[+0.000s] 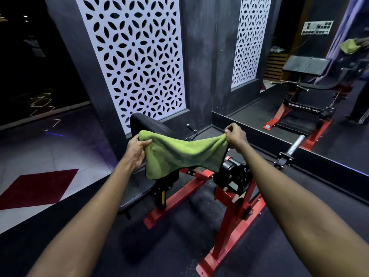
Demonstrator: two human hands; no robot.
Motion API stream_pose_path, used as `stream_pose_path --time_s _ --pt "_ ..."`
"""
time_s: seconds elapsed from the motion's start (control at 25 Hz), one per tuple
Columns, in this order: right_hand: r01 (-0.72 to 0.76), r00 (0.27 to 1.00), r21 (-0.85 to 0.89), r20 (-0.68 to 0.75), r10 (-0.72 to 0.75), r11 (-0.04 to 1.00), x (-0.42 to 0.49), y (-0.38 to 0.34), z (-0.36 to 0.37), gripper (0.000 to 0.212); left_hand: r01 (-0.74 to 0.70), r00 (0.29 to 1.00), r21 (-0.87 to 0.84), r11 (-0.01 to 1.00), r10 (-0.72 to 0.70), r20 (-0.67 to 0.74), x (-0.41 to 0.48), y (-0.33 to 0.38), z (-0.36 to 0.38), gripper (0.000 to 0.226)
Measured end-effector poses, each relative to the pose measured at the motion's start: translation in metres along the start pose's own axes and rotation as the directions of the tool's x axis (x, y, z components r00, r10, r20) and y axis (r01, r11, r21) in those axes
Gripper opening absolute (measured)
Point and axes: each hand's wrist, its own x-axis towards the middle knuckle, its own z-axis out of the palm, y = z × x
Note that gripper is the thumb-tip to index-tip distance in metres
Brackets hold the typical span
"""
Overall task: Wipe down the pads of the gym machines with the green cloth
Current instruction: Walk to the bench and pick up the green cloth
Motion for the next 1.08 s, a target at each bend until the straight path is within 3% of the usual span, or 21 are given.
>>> stream_pose_path --time_s 0.08,0.16,0.2,0.24,0.32,0.36,0.4,0.44,0.48,0.56,0.6,0.68,0.76,0.88,1.0,1.08 --pt "-0.085 0.995 0.294 0.076 0.066 0.952 -0.005 -0.011 -0.004 0.026 -0.027 0.996 0.157 0.987 0.040 -0.083 0.006 0.000 -0.008 0.024" --pt "-0.309 0.944 0.645 0.297 0.143 0.699 -0.006 -0.016 -0.010 0.026 -0.013 0.987 0.303 0.953 0.062 -0.152 0.010 0.001 -0.019 0.028" --pt "-0.375 0.917 0.698 0.375 0.135 0.610 -0.007 -0.017 -0.014 0.018 0.008 0.986 0.309 0.951 0.044 -0.161 0.011 0.003 -0.023 0.038" --pt "-0.374 0.912 0.704 0.399 0.099 0.603 -0.006 -0.015 -0.017 0.007 0.022 0.989 0.279 0.960 0.020 -0.146 0.011 0.005 -0.026 0.050" --pt "-0.191 0.949 0.548 0.315 0.011 0.814 -0.002 -0.008 -0.021 0.024 0.022 0.999 0.281 0.959 -0.012 -0.036 0.003 0.014 -0.031 0.070" --pt "-0.043 0.971 0.336 0.238 -0.040 0.941 -0.001 -0.006 -0.024 0.024 0.022 0.999 0.367 0.930 -0.037 0.035 -0.002 0.020 -0.034 0.069" --pt "0.088 0.982 0.092 0.157 -0.102 0.992 0.001 -0.003 -0.025 0.022 -0.006 0.994 0.498 0.867 -0.051 0.101 -0.003 0.024 -0.038 0.059" --pt "0.164 0.983 -0.087 0.103 -0.155 0.983 0.001 -0.003 -0.026 0.023 -0.052 0.988 0.641 0.765 -0.053 0.144 -0.002 0.028 -0.044 0.045" --pt "0.202 0.978 -0.154 0.082 -0.192 0.967 0.002 -0.004 -0.026 0.026 -0.108 0.987 0.767 0.632 -0.023 0.158 -0.002 0.030 -0.046 0.034" --pt "0.245 0.968 -0.138 0.081 -0.235 0.960 0.002 -0.010 -0.026 0.028 -0.163 0.983 0.925 0.343 0.133 0.124 -0.001 0.035 -0.048 0.033" --pt "0.245 0.968 -0.110 0.081 -0.237 0.963 0.000 -0.015 -0.026 0.027 -0.162 0.969 0.947 0.278 0.227 0.099 -0.001 0.037 -0.046 0.036" --pt "0.188 0.981 -0.022 0.057 -0.186 0.982 -0.007 -0.025 -0.025 0.026 -0.143 0.949 0.937 0.320 0.314 0.038 -0.002 0.042 -0.041 0.035" --pt "0.118 0.993 0.087 0.009 -0.119 0.989 -0.012 -0.033 -0.027 0.028 -0.109 0.959 0.862 0.494 0.280 -0.040 -0.005 0.046 -0.035 0.044" --pt "0.099 0.995 0.113 0.004 -0.100 0.989 -0.017 -0.053 -0.023 0.027 -0.121 0.949 0.734 0.668 0.295 -0.112 -0.002 0.047 -0.024 0.068" --pt "0.170 0.984 0.094 0.039 -0.174 0.981 -0.032 -0.086 -0.012 0.027 -0.122 0.964 0.632 0.765 0.242 -0.107 -0.001 0.048 0.000 0.068" --pt "0.245 0.961 0.114 0.105 -0.257 0.963 -0.048 -0.109 0.000 0.031 -0.166 0.977 0.568 0.806 0.211 -0.014 -0.007 0.049 0.021 0.063"
